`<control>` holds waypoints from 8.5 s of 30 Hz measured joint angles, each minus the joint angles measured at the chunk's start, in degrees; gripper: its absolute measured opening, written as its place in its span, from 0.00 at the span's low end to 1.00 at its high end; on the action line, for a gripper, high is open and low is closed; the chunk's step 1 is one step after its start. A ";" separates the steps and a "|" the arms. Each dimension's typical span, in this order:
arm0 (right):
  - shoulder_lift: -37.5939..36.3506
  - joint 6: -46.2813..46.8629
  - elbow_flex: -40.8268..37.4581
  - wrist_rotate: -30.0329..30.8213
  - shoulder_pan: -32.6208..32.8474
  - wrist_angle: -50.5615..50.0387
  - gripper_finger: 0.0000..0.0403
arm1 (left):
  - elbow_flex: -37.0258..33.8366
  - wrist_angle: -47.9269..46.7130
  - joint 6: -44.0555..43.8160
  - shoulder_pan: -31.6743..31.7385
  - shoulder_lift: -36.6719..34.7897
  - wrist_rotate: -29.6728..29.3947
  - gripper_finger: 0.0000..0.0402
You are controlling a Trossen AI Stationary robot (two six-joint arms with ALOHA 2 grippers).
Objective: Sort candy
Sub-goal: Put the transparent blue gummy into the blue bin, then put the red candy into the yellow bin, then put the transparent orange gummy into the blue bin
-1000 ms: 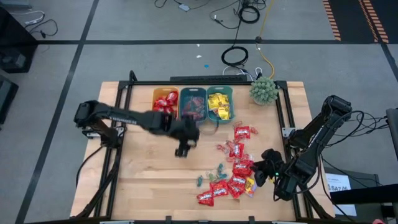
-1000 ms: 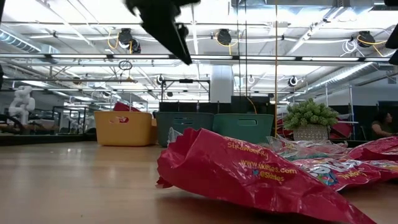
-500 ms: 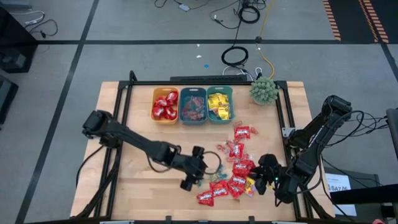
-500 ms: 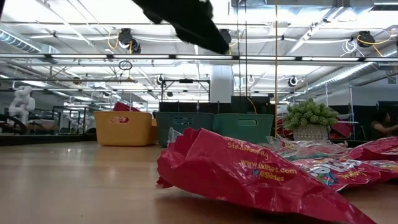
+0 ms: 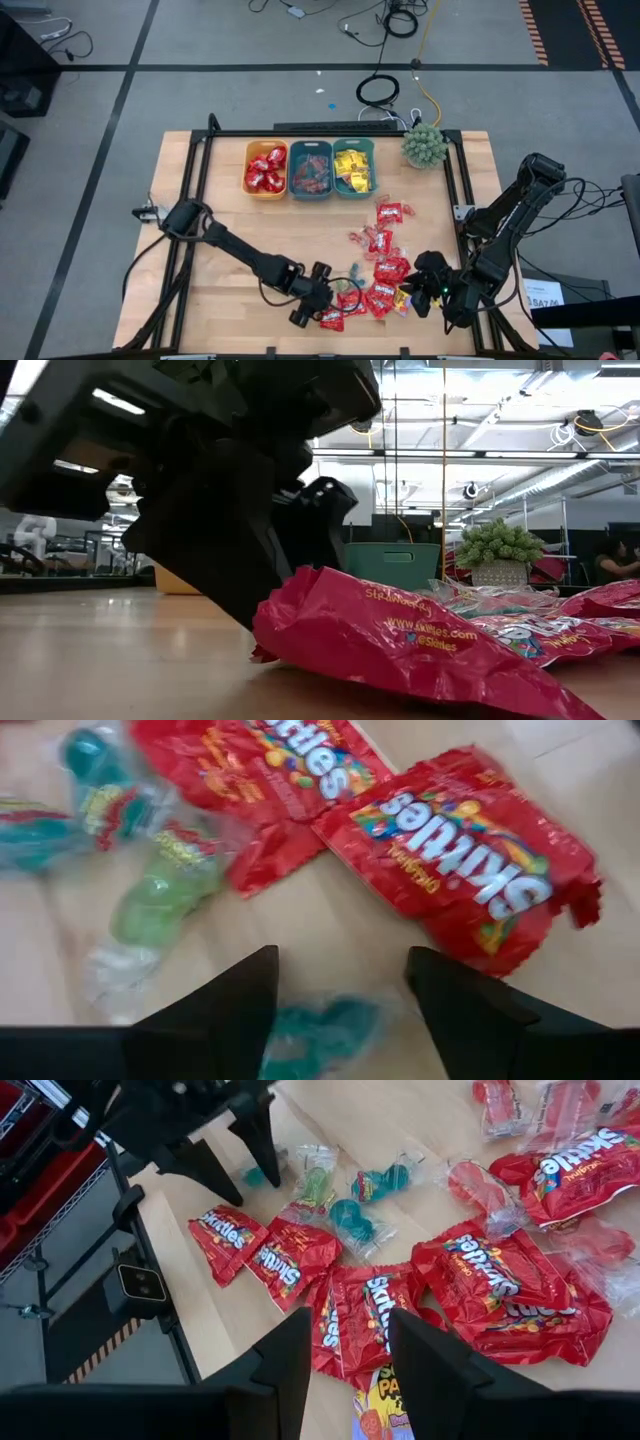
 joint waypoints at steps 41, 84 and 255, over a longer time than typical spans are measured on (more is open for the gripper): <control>0.04 3.73 -0.04 6.84 -0.15 1.39 0.31 | -0.18 -9.53 -8.52 44.43 -24.09 -8.83 0.20; -0.11 -12.78 -0.02 -11.15 -3.86 -17.83 0.31 | 0.43 -3.99 16.59 36.41 -27.68 0.15 0.56; -8.85 -27.03 0.00 -0.03 2.81 -6.11 0.00 | -23.44 28.13 -1.08 9.39 -34.85 -11.87 0.48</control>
